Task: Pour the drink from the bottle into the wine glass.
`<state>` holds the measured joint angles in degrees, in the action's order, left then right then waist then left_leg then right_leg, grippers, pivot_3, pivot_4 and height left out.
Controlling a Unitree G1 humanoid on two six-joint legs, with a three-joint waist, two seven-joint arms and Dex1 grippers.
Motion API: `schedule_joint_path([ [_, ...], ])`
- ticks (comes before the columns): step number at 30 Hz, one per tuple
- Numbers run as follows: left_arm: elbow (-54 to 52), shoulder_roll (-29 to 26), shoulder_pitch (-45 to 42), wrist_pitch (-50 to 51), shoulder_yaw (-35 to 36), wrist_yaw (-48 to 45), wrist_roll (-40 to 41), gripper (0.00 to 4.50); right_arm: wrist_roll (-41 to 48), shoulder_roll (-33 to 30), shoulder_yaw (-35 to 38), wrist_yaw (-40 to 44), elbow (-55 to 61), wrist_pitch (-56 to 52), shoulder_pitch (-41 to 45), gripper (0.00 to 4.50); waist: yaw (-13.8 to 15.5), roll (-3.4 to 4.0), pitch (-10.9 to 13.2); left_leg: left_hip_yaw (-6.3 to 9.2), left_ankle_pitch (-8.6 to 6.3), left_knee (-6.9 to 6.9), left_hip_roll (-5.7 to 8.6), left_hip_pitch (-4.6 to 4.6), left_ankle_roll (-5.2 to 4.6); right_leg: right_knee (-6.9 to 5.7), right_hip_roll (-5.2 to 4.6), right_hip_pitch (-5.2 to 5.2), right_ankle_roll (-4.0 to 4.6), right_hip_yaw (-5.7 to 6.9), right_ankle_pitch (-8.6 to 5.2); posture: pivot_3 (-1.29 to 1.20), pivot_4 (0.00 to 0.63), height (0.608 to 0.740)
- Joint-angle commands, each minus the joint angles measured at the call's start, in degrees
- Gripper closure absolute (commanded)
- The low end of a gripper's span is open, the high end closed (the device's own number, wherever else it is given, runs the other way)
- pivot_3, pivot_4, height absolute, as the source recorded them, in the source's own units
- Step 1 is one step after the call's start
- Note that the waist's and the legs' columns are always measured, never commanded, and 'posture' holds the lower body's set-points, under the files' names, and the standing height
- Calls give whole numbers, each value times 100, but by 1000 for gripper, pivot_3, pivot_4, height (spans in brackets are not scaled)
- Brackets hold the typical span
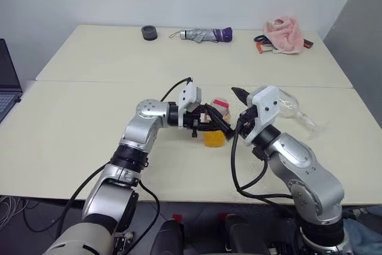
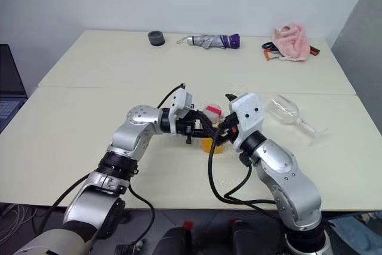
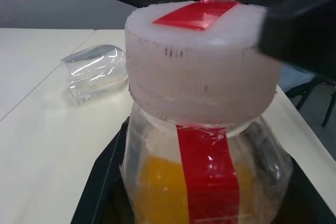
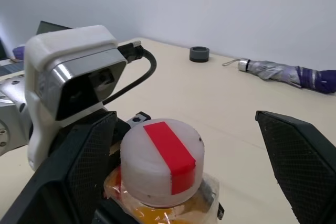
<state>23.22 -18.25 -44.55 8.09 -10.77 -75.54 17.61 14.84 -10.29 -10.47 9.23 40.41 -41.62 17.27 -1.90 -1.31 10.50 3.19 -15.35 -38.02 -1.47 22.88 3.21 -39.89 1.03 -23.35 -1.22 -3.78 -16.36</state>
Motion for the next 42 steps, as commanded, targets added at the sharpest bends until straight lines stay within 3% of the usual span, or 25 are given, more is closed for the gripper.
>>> schedule_joint_path([
  [1, -50, 56, -200, -145, 110, -11, 49, 2679, -58, 199, -178, -200, 257, -49, -20, 0, -1, 0, 0, 0, 0, 1, 0, 0, 0, 0, 0, 0, 0, 0, 0, 0, 150, 740],
  [6, -74, 45, -176, -142, 118, -15, 35, 2679, 39, 363, -218, -219, 235, -214, 25, 0, -4, 0, 0, 1, 0, 1, -1, -1, 0, 0, 0, 0, 1, 0, 0, 0, 150, 740],
  [7, -86, 33, -169, -138, 121, -16, 34, 2679, 38, 386, -215, -221, 202, -224, 55, 172, -4, 0, 0, 1, 0, 1, -1, 0, 0, 0, 0, 0, 1, 0, 0, 0, 150, 740],
  [10, -112, 3, -158, -134, 125, -16, 28, 2679, 14, 450, -193, -221, 142, -212, 128, 927, -5, 0, 0, 1, 0, 2, -1, 0, 0, 0, 0, 0, 1, 1, 0, 0, 150, 740],
  [15, -142, -23, -136, -121, 138, 1, 29, 2679, 49, 442, -165, -110, 118, -173, 190, 2635, -6, 0, 0, 1, 0, 2, -1, 0, -1, 0, 0, 0, 1, 1, 0, 0, 150, 740],
  [19, -158, -28, -135, -107, 148, 9, 45, 2679, 495, 549, 60, 141, 12, -310, 198, 2625, -6, 0, 0, 1, 0, 2, -1, 0, -1, 0, 0, 0, 1, 1, 0, 0, 150, 740],
  [22, -164, -24, -162, -88, 153, -5, 59, 2680, 848, 116, 262, 937, -374, -183, 315, 2625, -6, 0, 0, 0, 0, 1, -1, -1, -1, 0, 0, 0, 1, 1, 0, 0, 150, 740],
  [25, -197, -23, -196, -90, 152, -52, 79, 2680, 1344, -747, 484, 2569, -1038, 270, 619, 2625, -6, 1, 0, 1, -1, 1, 3, -1, -2, 2, -1, 1, 1, 3, 0, 0, 150, 740],
  [29, -261, 21, -272, -271, 201, -46, 78, 2683, 1324, -2157, 220, 4758, -2270, 850, 1551, 2625, -8, 7, 6, -1, -2, 1, 5, -3, -3, 5, -1, 4, 1, 5, 0, 0, 150, 740],
  [34, -362, 61, -323, -379, 226, 16, 80, 2684, 1714, -2543, 261, 5721, -3245, 593, 2424, 2625, -24, 12, 10, 3, -2, 6, -2, -4, -5, 5, 6, 3, 3, 7, 0, 0, 150, 740],
  [39, -334, 30, -272, -351, 232, 93, 29, 2685, 1753, -2454, 672, 5123, -2805, 650, 2041, 954, -6, 11, 10, 3, -3, 5, -1, 3, -6, 10, -3, 3, 5, 7, -1, 0, 150, 740],
  [42, -244, 25, -265, -337, 251, 176, 3, 2685, 1919, -2020, 1151, 3853, -1656, 337, 1445, 7, 8, 11, 11, 6, -3, 3, -3, 6, -5, 5, -12, 1, 4, 7, -1, 0, 150, 740],
])
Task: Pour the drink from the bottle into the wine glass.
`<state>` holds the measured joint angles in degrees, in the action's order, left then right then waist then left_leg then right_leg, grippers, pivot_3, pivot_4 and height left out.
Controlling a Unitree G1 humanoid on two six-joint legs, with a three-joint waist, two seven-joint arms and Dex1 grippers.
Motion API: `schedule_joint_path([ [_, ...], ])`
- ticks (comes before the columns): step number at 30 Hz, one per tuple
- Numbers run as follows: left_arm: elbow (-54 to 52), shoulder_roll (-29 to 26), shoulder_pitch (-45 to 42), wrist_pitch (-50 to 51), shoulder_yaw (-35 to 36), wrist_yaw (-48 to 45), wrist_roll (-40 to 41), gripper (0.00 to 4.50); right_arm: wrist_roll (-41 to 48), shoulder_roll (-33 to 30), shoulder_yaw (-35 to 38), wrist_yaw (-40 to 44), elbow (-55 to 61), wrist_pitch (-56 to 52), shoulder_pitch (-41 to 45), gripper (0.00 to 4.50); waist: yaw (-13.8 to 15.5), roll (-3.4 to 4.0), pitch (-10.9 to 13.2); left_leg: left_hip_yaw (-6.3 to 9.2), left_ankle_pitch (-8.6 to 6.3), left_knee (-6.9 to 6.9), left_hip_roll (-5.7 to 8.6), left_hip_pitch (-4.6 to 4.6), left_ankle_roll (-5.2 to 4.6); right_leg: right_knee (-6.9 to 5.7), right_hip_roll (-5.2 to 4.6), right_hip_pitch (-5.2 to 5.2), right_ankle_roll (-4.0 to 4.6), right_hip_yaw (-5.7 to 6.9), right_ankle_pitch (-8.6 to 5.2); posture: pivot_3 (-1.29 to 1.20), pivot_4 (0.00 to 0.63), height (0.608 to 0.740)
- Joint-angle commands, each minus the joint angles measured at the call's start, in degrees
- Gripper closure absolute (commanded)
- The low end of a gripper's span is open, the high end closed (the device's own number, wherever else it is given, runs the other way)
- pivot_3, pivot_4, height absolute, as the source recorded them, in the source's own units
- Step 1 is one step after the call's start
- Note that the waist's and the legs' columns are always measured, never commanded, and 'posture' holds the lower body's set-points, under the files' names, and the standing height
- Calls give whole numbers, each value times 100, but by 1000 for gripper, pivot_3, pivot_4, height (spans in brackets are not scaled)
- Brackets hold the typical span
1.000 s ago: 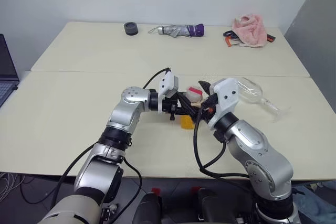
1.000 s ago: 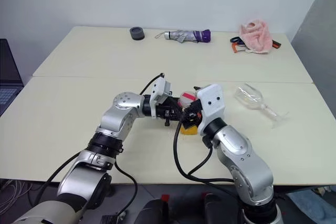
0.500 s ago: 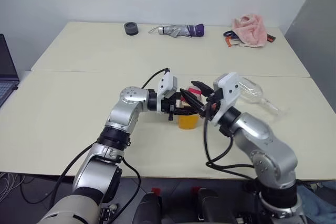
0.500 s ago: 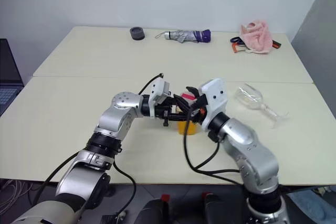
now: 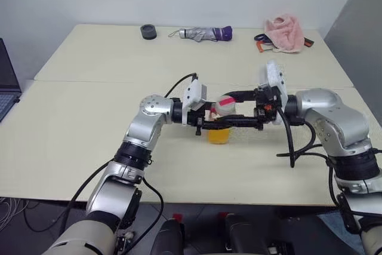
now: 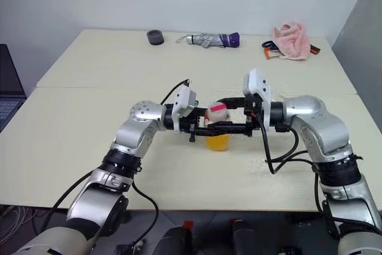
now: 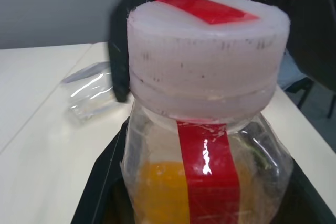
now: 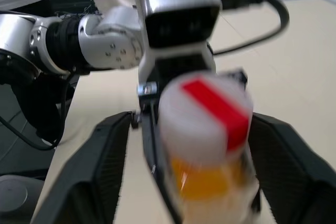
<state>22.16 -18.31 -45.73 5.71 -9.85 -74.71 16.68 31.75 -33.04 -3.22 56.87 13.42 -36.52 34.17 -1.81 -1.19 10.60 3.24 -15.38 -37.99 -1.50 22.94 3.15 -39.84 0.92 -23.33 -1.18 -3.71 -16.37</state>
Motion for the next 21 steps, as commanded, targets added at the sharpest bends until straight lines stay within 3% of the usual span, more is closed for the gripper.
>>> schedule_joint_path([
  [1, -111, 43, -146, -117, 157, 106, 80, 2685, 261, 472, 491, -1407, 1497, -336, -499, 0, 0, 0, 0, -2, 0, 1, 2, 1, 0, 0, -1, -2, 0, -3, 0, 0, 150, 740],
  [6, 3, 104, -175, -164, 148, 141, 37, 2685, -420, 1437, 106, -3408, 2674, -748, -1213, 0, -9, 0, 0, 0, 1, -1, 2, 0, 2, -5, 0, -2, -1, -4, -1, 0, 150, 740],
  [11, 256, 179, -290, -275, 118, 112, -10, 2685, -1301, 2220, -494, -4850, 2845, -1004, -1220, 0, -11, 0, 0, -2, 3, -5, 2, -7, 5, -12, 13, -2, -2, -5, -1, 0, 150, 740],
  [21, 583, 313, -422, -477, 131, 40, -91, 2685, -1997, 2565, -915, -5326, 2749, -711, -1210, 0, -11, 0, 0, -5, 2, 0, 5, -2, 4, -4, 10, -4, -1, -6, -1, 0, 150, 740],
])
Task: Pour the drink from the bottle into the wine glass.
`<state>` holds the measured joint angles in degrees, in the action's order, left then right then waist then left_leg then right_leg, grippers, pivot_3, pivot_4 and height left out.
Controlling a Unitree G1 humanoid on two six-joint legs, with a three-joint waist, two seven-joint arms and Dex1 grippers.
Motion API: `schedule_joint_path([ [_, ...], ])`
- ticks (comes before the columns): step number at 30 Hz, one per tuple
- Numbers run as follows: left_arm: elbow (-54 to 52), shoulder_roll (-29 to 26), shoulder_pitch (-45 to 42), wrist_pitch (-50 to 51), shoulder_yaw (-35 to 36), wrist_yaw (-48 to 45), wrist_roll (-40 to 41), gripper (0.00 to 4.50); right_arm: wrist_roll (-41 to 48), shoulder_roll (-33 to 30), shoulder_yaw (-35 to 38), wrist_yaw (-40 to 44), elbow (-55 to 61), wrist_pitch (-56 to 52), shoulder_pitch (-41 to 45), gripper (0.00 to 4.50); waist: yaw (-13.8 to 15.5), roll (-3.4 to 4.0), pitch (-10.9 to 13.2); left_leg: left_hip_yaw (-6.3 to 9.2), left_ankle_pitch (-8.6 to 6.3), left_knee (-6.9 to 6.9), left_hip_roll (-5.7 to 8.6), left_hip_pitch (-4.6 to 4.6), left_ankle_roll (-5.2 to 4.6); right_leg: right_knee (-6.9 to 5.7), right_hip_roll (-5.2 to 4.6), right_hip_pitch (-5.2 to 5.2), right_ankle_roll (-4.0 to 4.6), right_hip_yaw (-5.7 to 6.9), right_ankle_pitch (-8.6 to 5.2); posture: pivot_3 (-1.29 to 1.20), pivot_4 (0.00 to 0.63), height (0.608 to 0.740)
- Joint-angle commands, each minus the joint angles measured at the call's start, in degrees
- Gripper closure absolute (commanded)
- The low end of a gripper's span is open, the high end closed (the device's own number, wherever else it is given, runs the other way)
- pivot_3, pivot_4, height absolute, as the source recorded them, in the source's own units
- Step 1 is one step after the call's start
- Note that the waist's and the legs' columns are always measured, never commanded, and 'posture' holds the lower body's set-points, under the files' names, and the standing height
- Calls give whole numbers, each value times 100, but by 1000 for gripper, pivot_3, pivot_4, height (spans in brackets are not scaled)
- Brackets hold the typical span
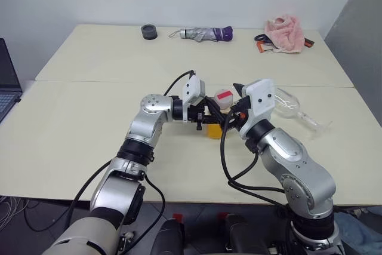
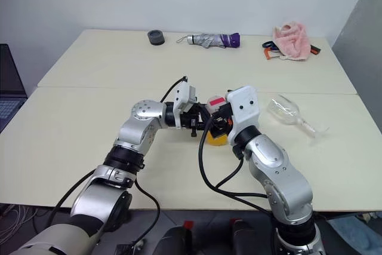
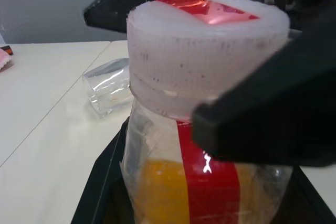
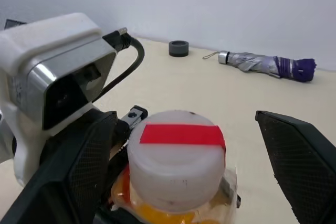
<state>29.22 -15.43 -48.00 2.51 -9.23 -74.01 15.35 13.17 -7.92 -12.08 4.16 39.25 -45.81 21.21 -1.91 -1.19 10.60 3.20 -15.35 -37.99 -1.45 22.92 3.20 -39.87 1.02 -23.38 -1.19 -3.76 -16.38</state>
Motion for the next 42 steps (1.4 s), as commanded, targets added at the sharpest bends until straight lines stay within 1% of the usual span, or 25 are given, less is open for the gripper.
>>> schedule_joint_path([
  [1, -120, 22, -194, -163, 73, -32, 38, 2685, -164, 65, -42, -49, 163, 236, 73, 0, -1, 0, 0, 0, 0, 0, 0, 0, 0, 0, 0, 0, 0, 0, 0, 0, 150, 740],
  [3, -123, 5, -183, -167, 81, -35, 33, 2685, -191, 85, -80, -33, 152, 246, 26, 0, -2, 0, 0, 1, 0, 0, 0, 0, 0, -1, 0, 0, 0, 0, 0, 0, 150, 740],
  [6, -129, -18, -175, -157, 95, -25, 29, 2685, -200, 81, -129, 20, 128, 262, -43, 593, -3, 0, 0, 0, 0, 0, 0, 0, 0, -1, 0, 0, 0, 0, 0, 0, 150, 740],
  [11, -174, -41, -151, -120, 106, -13, 38, 2685, -135, 73, -194, 175, 108, 233, -128, 2376, -6, 0, 0, 1, 0, 0, 0, 0, 0, -1, 1, 0, 0, 1, 0, 0, 150, 740],
  [12, -178, -42, -149, -115, 108, -10, 40, 2686, -99, 91, -187, 208, 96, 232, -141, 2605, -6, 0, 0, 1, 0, 0, 0, 0, 0, -1, 1, 0, 0, 1, 0, 0, 150, 740],
  [15, -190, -47, -153, -95, 114, -15, 49, 2686, 75, 19, -173, 533, -20, 345, -145, 2603, -6, 0, 0, 1, 0, 0, 0, 0, 0, -1, 0, 0, 0, 0, 0, 0, 150, 740],
  [18, -203, -55, -188, -48, 123, -54, 78, 2695, 613, -363, 35, 1668, -431, 802, 3, 2603, -7, 0, 0, 1, 0, 0, 1, 0, -1, 0, 0, 0, 0, 1, 0, 0, 150, 740],
  [19, -215, -65, -203, -28, 123, -90, 94, 2706, 951, -575, 202, 2275, -652, 911, 149, 2603, -7, 0, 0, 0, -1, -1, 1, -1, -1, 0, 1, 0, 0, 1, 0, 0, 150, 740],
  [20, -218, -72, -215, -16, 123, -115, 103, 2707, 1180, -717, 316, 2680, -810, 981, 253, 2603, -8, 0, 0, 0, -1, -1, 2, -1, -1, 0, 1, 0, 0, 1, 0, 0, 150, 740],
  [21, -256, -102, -219, -1, 108, -206, 123, 2707, 1425, -1120, 438, 3523, -1276, 1037, 612, 2603, -12, 0, 2, -1, -1, -1, 2, -2, -2, 0, 1, 1, 0, 2, 0, 0, 150, 740],
  [23, -318, -150, -212, -12, 75, -357, 132, 2712, 1560, -1697, 502, 4573, -2047, 1175, 1192, 2603, -15, 4, 5, -6, -1, -4, 4, -4, -3, 1, 1, 3, -1, 0, 2, 0, 150, 740],
  [24, -358, -173, -200, -19, 66, -419, 134, 2712, 1619, -1937, 487, 4994, -2467, 1103, 1543, 2603, -15, 4, 5, -3, -1, -3, 4, -5, -3, 0, 0, 4, -1, 2, 2, 0, 150, 740],
  [26, -442, -187, -184, 36, 79, -442, 164, 2713, 1722, -2136, 524, 5542, -3347, 928, 2218, 2603, -51, 12, 10, -1, -2, 1, -1, -8, -4, 1, 5, 5, 2, 4, 1, 0, 150, 740],
  [27, -467, -185, -180, 62, 91, -428, 174, 2714, 1708, -2200, 497, 5728, -3583, 958, 2375, 2603, -61, 14, 11, -3, -1, 3, -1, -10, -4, 0, 6, 4, 2, 3, 1, 0, 150, 740],
  [29, -542, -193, -147, 107, 109, -381, 185, 2714, 1630, -2237, 455, 5842, -3726, 1062, 2456, 2603, -59, 14, 11, 6, -2, 4, -6, -6, -5, 1, 8, 4, 5, 11, -1, 0, 150, 740],
  [32, -626, -198, -102, 166, 134, -305, 190, 2716, 1680, -2200, 540, 5778, -3537, 1037, 2324, 1553, -43, 14, 11, 8, -3, 5, -4, 2, -6, 1, 2, 1, 7, 12, -2, 0, 150, 740],
  [35, -657, -199, -78, 209, 140, -255, 194, 2718, 1817, -2119, 757, 5395, -2971, 947, 1987, 518, -20, 14, 11, 5, -3, 3, -4, 8, -5, 2, -15, -2, 6, 8, -2, 0, 150, 740],
  [37, -682, -203, -64, 235, 140, -235, 195, 2718, 1876, -2051, 897, 5068, -2516, 911, 1728, 0, -11, 14, 11, 4, -3, 2, -4, 9, -5, 2, -20, -3, 6, 5, -2, 0, 150, 740],
  [40, -677, -218, -48, 260, 147, -229, 200, 2718, 1677, -1838, 1018, 4182, -1450, 975, 1045, 0, 4, 14, 11, 7, -2, -1, -4, 7, -5, -2, -18, -2, 5, 7, -2, 0, 150, 740],
  [42, -681, -224, -42, 288, 155, -231, 215, 2719, 1481, -1636, 1025, 3563, -941, 973, 696, 0, 5, 13, 11, 9, -2, 0, 0, 7, -5, -2, -12, -2, 4, 9, -2, 0, 150, 740],
])
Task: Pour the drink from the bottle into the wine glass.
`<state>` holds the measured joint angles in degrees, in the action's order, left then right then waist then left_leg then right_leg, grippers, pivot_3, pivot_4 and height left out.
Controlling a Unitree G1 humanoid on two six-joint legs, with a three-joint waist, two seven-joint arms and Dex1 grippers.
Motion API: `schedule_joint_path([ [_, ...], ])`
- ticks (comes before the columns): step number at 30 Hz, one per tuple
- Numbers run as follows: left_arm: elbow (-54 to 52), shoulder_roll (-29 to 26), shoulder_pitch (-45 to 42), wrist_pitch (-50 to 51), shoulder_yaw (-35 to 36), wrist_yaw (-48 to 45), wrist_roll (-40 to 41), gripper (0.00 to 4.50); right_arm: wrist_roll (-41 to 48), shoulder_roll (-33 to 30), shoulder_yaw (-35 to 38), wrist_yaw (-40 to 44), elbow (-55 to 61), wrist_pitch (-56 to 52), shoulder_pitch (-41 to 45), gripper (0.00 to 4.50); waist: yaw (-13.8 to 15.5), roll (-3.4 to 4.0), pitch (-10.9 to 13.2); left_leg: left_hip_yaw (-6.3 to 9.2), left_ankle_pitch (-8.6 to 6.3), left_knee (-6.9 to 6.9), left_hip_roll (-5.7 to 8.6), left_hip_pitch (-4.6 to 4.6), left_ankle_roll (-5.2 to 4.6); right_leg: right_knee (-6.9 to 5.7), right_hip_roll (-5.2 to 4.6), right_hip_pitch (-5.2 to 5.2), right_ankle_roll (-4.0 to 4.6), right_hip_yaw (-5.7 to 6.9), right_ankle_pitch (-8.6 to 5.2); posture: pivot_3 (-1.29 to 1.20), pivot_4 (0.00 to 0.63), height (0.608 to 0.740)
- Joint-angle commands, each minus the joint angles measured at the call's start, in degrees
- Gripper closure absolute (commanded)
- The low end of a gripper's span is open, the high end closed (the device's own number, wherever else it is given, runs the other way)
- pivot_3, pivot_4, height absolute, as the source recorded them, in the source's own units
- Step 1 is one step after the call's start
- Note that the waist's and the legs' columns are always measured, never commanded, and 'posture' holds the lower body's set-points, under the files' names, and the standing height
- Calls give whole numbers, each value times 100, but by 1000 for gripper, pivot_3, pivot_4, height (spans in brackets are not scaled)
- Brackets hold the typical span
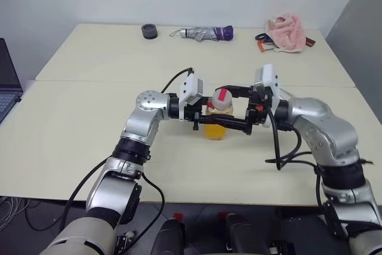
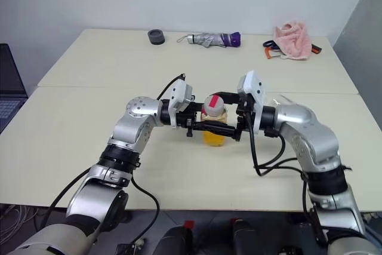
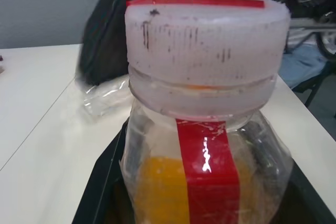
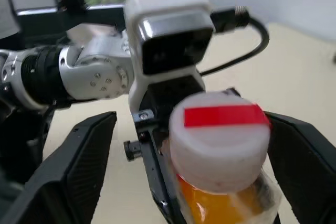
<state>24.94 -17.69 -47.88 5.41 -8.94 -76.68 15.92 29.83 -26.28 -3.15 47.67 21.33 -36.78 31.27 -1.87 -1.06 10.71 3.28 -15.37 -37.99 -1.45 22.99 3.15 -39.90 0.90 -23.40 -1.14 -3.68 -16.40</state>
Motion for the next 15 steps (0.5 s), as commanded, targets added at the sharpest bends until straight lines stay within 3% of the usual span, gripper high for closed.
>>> schedule_joint_path([
  [1, -253, 0, -51, 18, 128, 22, 168, 2720, -355, 327, 79, -1155, 1122, 70, -517, 0, -6, 0, 0, -1, 0, -1, 0, 0, 0, -1, 2, 0, 0, -1, 0, 0, 150, 740],
  [7, -187, -10, -61, 37, 101, -94, 166, 2720, -1012, 772, -283, -2280, 1790, 110, -845, 0, -17, 0, 0, -7, 1, -2, 1, -7, 2, -6, 10, -1, -1, -7, -1, 0, 150, 740],
  [15, -48, 17, -86, -60, 87, -163, 109, 2721, -1502, 606, -509, -2359, 1607, 466, -931, 0, -9, 0, 0, -6, 1, -2, 2, -6, 2, -3, 11, -1, -1, -6, -1, 0, 150, 740],
])
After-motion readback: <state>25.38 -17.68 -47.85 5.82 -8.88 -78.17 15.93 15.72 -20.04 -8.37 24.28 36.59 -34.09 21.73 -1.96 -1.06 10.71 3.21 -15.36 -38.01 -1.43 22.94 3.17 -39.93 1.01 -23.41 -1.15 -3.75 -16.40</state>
